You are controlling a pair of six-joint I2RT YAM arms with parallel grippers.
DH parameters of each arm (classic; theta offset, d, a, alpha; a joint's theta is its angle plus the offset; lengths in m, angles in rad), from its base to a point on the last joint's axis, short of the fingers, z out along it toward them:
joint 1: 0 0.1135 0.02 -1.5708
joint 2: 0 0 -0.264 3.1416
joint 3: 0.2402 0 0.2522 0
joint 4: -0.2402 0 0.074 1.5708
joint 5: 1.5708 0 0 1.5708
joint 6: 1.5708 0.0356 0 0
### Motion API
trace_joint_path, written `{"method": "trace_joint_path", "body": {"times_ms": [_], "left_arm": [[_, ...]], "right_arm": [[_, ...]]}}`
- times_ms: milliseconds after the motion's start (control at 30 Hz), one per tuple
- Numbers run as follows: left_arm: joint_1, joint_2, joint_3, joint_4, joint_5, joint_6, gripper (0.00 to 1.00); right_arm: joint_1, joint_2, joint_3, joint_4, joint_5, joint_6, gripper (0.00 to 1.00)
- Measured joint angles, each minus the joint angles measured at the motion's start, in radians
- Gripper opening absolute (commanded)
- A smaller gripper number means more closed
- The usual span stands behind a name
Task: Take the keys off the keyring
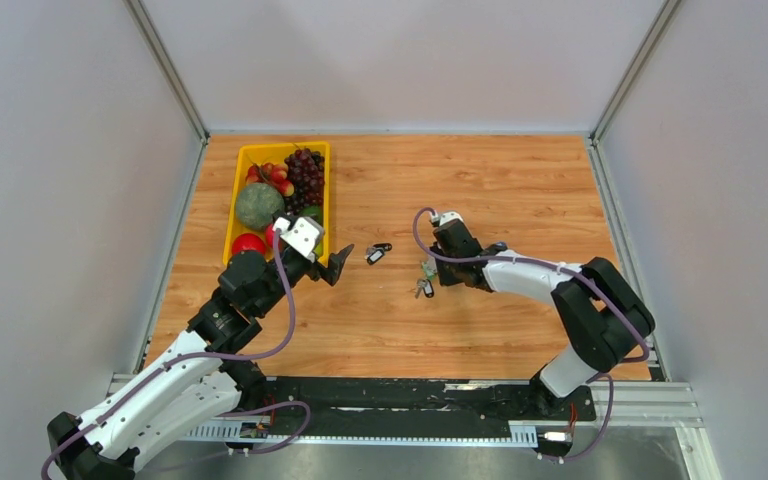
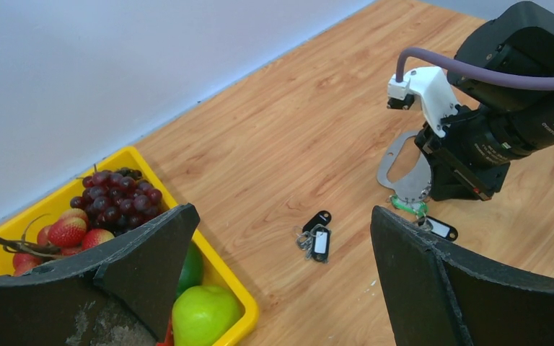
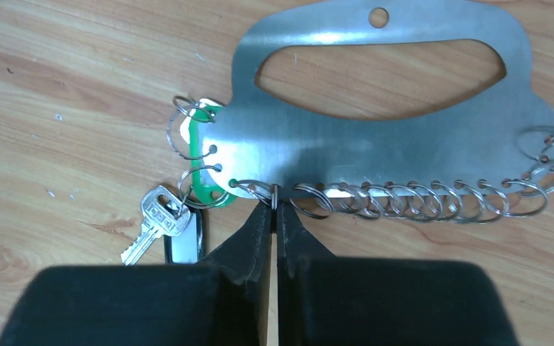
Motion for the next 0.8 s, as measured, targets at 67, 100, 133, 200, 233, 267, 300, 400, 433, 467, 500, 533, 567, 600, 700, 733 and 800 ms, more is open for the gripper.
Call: {"method": "trace_joint_path", "body": {"times_ms": [67, 100, 133, 200, 233, 267, 300, 400, 433, 467, 500, 533, 567, 600, 700, 733, 800], "left_arm": [[0.0, 0.0, 0.0, 0.0, 0.001, 0.0, 1.0], [0.0, 0.0, 0.0, 0.0, 0.003, 0.0, 1.0], [0.0, 0.0, 0.0, 0.0, 0.005, 0.0, 1.0], [0.0, 0.0, 0.0, 0.0, 0.014, 0.0, 1.0], [0.0, 0.0, 0.0, 0.0, 0.016, 0.0, 1.0], [0.0, 0.0, 0.0, 0.0, 0.019, 0.0, 1.0], [0.0, 0.001, -0.001, 0.0, 0.021, 0.0, 1.0], [0.0, 0.005, -0.006, 0.003, 0.034, 0.0, 1.0], [0.0, 0.008, -0.01, 0.005, 0.039, -0.001, 1.0], [0.0, 0.01, -0.016, 0.013, 0.044, -0.002, 1.0], [0.0, 0.012, -0.022, 0.021, 0.05, -0.003, 1.0], [0.0, 0.014, -0.029, 0.03, 0.06, -0.005, 1.0], [0.0, 0.016, -0.034, 0.036, 0.071, -0.007, 1.0], [0.0, 0.019, -0.04, 0.043, 0.083, -0.01, 1.0], [0.0, 0.031, -0.048, 0.06, 0.131, -0.02, 1.0], [0.0, 0.035, -0.051, 0.069, 0.147, -0.022, 1.0], [0.0, 0.039, -0.058, 0.089, 0.184, -0.024, 1.0]], "right_arm": [[0.0, -0.003, -0.008, 0.013, -0.001, 0.002, 0.0], [0.0, -0.011, -0.017, 0.018, -0.004, 0.001, 0.0], [0.0, -0.022, -0.025, 0.016, -0.009, -0.001, 0.0], [0.0, -0.064, -0.048, 0.007, -0.018, -0.003, 0.0], [0.0, -0.09, -0.055, 0.0, -0.023, -0.006, 0.0], [0.0, -0.127, -0.061, -0.008, -0.03, -0.007, 0.0], [0.0, -0.168, -0.063, -0.012, -0.04, -0.01, 0.0], [0.0, -0.287, -0.063, -0.009, -0.071, -0.018, 0.0], [0.0, -0.325, -0.062, -0.008, -0.083, -0.021, 0.0], [0.0, -0.357, -0.061, -0.007, -0.097, -0.024, 0.0], [0.0, -0.386, -0.057, -0.008, -0.113, -0.027, 0.0], [0.0, -0.406, -0.054, -0.007, -0.129, -0.03, 0.0], [0.0, -0.421, -0.05, -0.01, -0.143, -0.032, 0.0], [0.0, -0.435, -0.043, -0.011, -0.156, -0.035, 0.0], [0.0, -0.469, -0.019, -0.014, -0.196, -0.04, 0.0], [0.0, -0.481, -0.01, -0.015, -0.209, -0.041, 0.0], [0.0, -0.499, 0.016, -0.018, -0.232, -0.042, 0.0]]}}
